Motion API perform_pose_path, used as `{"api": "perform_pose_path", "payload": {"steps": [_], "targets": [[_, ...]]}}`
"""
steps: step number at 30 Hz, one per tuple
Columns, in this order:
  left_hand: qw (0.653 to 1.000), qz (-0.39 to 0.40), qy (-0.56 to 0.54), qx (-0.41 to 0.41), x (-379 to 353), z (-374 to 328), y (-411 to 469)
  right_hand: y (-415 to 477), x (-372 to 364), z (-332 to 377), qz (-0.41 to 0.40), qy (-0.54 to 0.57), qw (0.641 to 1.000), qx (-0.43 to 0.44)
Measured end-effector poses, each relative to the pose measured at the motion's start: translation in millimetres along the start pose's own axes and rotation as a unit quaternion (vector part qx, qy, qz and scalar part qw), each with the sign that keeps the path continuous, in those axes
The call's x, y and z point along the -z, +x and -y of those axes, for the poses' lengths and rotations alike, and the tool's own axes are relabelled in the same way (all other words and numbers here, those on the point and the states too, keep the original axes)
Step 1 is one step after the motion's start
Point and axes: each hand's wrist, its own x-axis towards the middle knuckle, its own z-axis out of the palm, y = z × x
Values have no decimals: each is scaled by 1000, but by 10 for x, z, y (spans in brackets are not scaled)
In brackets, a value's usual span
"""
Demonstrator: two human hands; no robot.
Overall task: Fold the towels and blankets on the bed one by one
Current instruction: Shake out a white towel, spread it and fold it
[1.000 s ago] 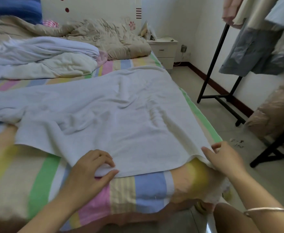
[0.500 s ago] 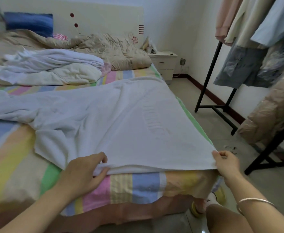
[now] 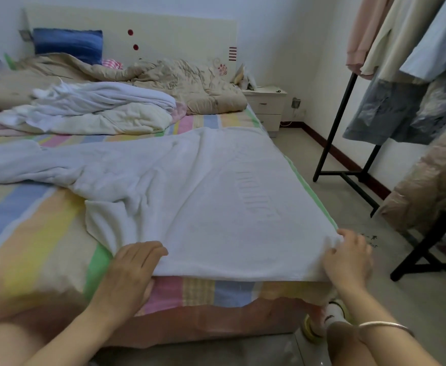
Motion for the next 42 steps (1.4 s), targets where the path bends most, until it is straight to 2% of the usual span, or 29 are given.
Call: {"api": "perform_pose_path", "payload": {"steps": [2, 4, 7, 10, 13, 16, 18, 20, 22, 24, 26, 28, 30, 32, 35, 38, 42], "targets": [[999, -20, 32, 27, 5, 108, -15, -210, -97, 419, 21, 24, 992, 121], [995, -29, 55, 81, 18, 247, -47, -529, -246, 892, 79, 29, 966, 243], [984, -38, 55, 166, 33, 464, -73, -1028, -490, 1425, 187, -4, 917, 353], [982, -35, 11, 184, 114, 621, -93, -1311, -681, 1556, 281, -57, 884, 369], [997, 29, 12, 76, 228, 727, -199, -1344, -750, 1478, 282, -87, 879, 374], [993, 111, 17, 25, 291, 838, -376, -1348, -727, 1502, 286, -99, 878, 370], [989, 142, 17, 28, 270, 860, -420, -1368, -694, 1544, 298, -105, 878, 359], [982, 168, -26, 85, 280, 820, -380, -1364, -676, 1601, 300, -107, 884, 344], [954, 219, -118, 168, 355, 825, -295, -1333, -655, 1718, 257, -98, 903, 330], [897, 245, -280, 238, 452, 843, -192, -1278, -627, 1923, 215, -84, 920, 317], [848, 148, -406, 306, 492, 889, -92, -1243, -650, 2171, 202, -76, 916, 337], [838, 32, -391, 379, 482, 1016, 14, -1253, -693, 2406, 215, -48, 900, 376], [836, -33, -321, 443, 376, 1348, 85, -1300, -803, 2725, 222, -1, 879, 422], [807, -58, -298, 506, 261, 1716, 126, -1369, -909, 3076, 213, 34, 852, 477], [737, -62, -322, 591, 76, 2184, 162, -1483, -1105, 3614, 215, 77, 807, 544], [672, -67, -361, 643, -86, 2591, 192, -1562, -1385, 4115, 219, 100, 779, 579], [675, -80, -350, 644, -191, 3118, 187, -1676, -1801, 4526, 225, 41, 777, 587]]}}
